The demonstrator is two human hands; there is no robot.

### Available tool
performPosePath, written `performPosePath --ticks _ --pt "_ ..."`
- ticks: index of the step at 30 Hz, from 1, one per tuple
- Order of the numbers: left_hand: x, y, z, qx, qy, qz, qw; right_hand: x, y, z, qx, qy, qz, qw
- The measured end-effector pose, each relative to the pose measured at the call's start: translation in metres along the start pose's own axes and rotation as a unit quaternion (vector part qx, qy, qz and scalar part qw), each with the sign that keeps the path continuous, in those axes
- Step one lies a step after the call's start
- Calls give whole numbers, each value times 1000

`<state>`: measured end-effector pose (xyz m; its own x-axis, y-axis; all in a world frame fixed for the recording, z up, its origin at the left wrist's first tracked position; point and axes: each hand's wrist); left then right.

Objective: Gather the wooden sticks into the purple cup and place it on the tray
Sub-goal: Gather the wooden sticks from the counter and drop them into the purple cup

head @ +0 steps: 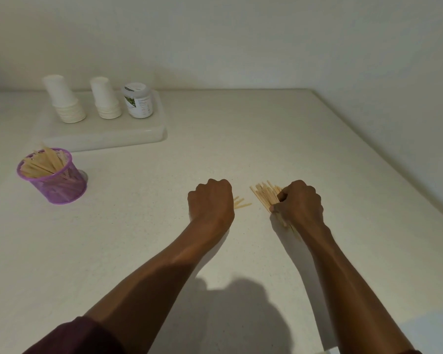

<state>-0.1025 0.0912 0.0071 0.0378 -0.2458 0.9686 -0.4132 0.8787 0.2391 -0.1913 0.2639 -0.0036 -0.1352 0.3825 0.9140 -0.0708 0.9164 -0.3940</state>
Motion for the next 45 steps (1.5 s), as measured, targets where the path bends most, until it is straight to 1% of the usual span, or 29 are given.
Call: performPosePath --ticks 5,10,13,16,18,23,25,27,28,30,32,34,38,42,45 --pt "-2 8 -6 -66 32 41 996 3 -3 -5 6 33 31 999" --pt "-13 17 -15 -138 47 154 977 4 -4 -5 7 47 97 994" --pt "-19 19 -16 -139 27 182 973 1 -3 -6 15 48 130 990" --pt "-17 17 -14 -133 34 181 974 -1 -5 -9 10 48 157 986" --pt "-16 14 -13 -119 23 156 980 -3 -7 -10 5 48 180 982" --pt "-8 3 -10 -86 36 57 994 -2 -14 -16 1 51 225 973" --pt "0 -6 -8 -61 39 -12 997 -1 -19 -17 2 48 239 970" --pt "13 -17 -7 -16 37 -110 993 -1 -26 -19 6 40 264 964" --pt "21 -22 -6 11 33 -169 985 0 -30 -20 13 34 279 960" --pt "39 -42 -4 53 34 -280 958 1 -47 -24 33 12 315 949" --pt "59 -67 -5 81 71 -360 927 0 -70 -29 58 -8 345 937" --pt "77 -94 -6 106 119 -407 899 -3 -97 -34 89 -28 374 923" --pt "111 -146 -8 132 214 -460 852 -14 -156 -41 134 -81 420 894" --pt "140 -200 -10 179 309 -452 817 -24 -226 -45 175 -141 447 866" --pt "152 -235 -6 203 361 -454 789 -30 -278 -44 196 -167 466 846"
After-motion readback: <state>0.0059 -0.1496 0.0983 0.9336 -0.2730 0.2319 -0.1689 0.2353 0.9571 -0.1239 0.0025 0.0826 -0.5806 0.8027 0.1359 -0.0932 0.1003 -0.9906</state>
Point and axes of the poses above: each hand's wrist, its own z-axis towards the middle knuckle, its own x-axis out of the back of the hand, y = z × x, and after that the axes turned 3 degrees about -y, right-handed
